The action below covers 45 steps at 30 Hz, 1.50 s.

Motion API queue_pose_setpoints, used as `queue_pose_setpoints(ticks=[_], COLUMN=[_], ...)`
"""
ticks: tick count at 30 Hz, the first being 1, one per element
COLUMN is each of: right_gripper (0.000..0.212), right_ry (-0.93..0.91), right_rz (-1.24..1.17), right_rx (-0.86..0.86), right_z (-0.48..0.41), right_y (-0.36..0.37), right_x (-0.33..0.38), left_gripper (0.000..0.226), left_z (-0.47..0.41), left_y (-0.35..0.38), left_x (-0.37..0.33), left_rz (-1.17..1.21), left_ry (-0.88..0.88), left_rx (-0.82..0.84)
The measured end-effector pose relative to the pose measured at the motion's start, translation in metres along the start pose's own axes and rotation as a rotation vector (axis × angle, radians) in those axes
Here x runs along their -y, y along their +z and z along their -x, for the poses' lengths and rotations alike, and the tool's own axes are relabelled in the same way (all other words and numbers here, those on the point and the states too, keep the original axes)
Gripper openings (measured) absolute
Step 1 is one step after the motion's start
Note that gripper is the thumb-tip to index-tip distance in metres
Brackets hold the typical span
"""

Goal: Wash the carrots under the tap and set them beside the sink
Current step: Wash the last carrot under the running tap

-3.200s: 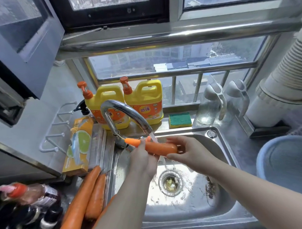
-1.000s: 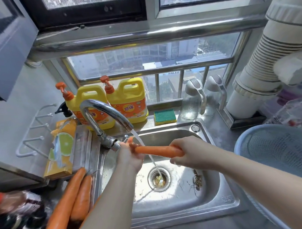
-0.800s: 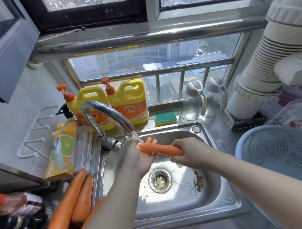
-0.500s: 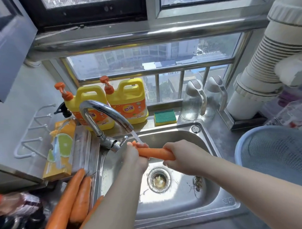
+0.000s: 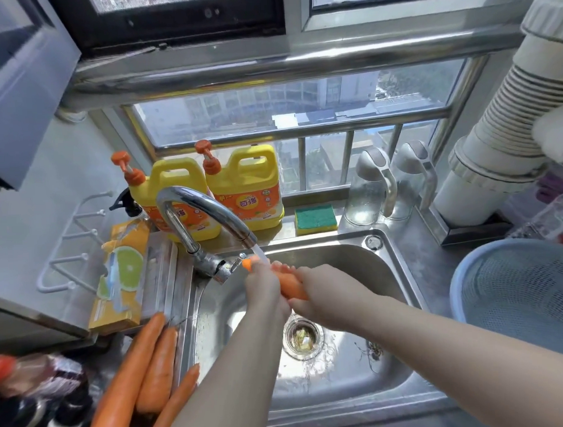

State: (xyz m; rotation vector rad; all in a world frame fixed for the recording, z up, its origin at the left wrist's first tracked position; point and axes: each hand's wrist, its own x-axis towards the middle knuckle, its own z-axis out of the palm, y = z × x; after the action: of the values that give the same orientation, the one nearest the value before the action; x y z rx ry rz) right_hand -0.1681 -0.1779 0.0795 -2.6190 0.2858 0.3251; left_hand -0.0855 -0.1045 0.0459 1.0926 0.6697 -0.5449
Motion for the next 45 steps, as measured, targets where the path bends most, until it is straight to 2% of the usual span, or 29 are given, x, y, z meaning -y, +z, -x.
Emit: queue_pose_setpoints(ticks=[2,6,8,10,12,14,16,18,19,22,25,27,29,32,34,37,40,43,45], right_gripper=[0.030,0.027,0.025,0.032,0.041,0.041,0.040,0.040,0.039,0.033,0.028,0.029,0.031,0.038,0.041,0.032,0.025,0.018,0.022], right_ry=[-0.022,-0.058,-0.118,-0.165,-0.183,-0.112,0.004,0.076,0.092,0.121,0.130,0.138,0.159,0.158,0.160,0.186,0.208,0.249,0.274], right_rz=[0.125,0.241,0.314,0.307,0.188,-0.080,-0.314,-0.453,-0.527,-0.666,-0.669,-0.655,-0.618,-0.651,-0.741,-0.898,-1.042,-1.079,-1.117], right_rx=[-0.029,-0.052,-0.095,-0.144,-0.204,-0.283,-0.348,-0.328,-0.308,-0.291,-0.254,-0.247,-0.269,-0.249,-0.213,-0.199,-0.247,-0.329,-0.367], right_z=[0.002,0.006,0.008,0.009,0.007,0.002,-0.005,-0.012,-0.016,-0.027,-0.035,-0.041,-0.048,-0.054,-0.056,-0.057,-0.056,-0.059,-0.062], right_y=[0.003,0.004,0.001,-0.003,-0.008,-0.017,-0.026,-0.029,-0.027,-0.019,-0.009,0.000,0.010,0.022,0.032,0.047,0.056,0.062,0.062], right_x=[0.001,-0.007,-0.011,-0.021,-0.033,-0.043,-0.051,-0.055,-0.055,-0.050,-0.039,-0.030,-0.021,-0.008,-0.001,0.008,0.015,0.023,0.029], left_gripper=[0.050,0.055,0.045,0.026,0.039,0.041,0.032,0.023,0.026,0.059,0.045,0.037,0.034,0.046,0.057,0.081,0.083,0.083,0.085], left_z=[-0.007,-0.026,-0.031,-0.034,-0.036,-0.037,-0.031,-0.023,-0.018,-0.012,-0.007,-0.007,-0.006,-0.004,-0.004,-0.007,-0.005,0.000,0.003], left_y=[0.000,-0.009,-0.012,-0.014,-0.023,-0.036,-0.048,-0.055,-0.056,-0.058,-0.055,-0.059,-0.064,-0.070,-0.073,-0.078,-0.081,-0.083,-0.085], left_x=[-0.006,-0.011,-0.011,-0.012,-0.011,-0.010,-0.007,-0.003,-0.004,-0.004,0.001,0.005,0.009,0.018,0.025,0.030,0.032,0.034,0.032], left_rz=[0.043,0.038,0.055,0.075,0.033,-0.039,-0.304,-0.560,-0.669,-0.941,-1.047,-1.119,-1.111,-0.985,-0.931,-0.875,-0.866,-0.871,-0.888], left_ry=[-0.098,-0.253,-0.264,-0.213,-0.174,-0.204,-0.217,-0.112,-0.061,0.119,0.288,0.424,0.512,0.537,0.505,0.424,0.391,0.415,0.454], left_rx=[0.012,0.092,0.079,0.044,-0.002,0.031,0.062,0.036,0.023,0.096,0.267,0.293,0.320,0.343,0.292,0.185,0.151,0.177,0.188])
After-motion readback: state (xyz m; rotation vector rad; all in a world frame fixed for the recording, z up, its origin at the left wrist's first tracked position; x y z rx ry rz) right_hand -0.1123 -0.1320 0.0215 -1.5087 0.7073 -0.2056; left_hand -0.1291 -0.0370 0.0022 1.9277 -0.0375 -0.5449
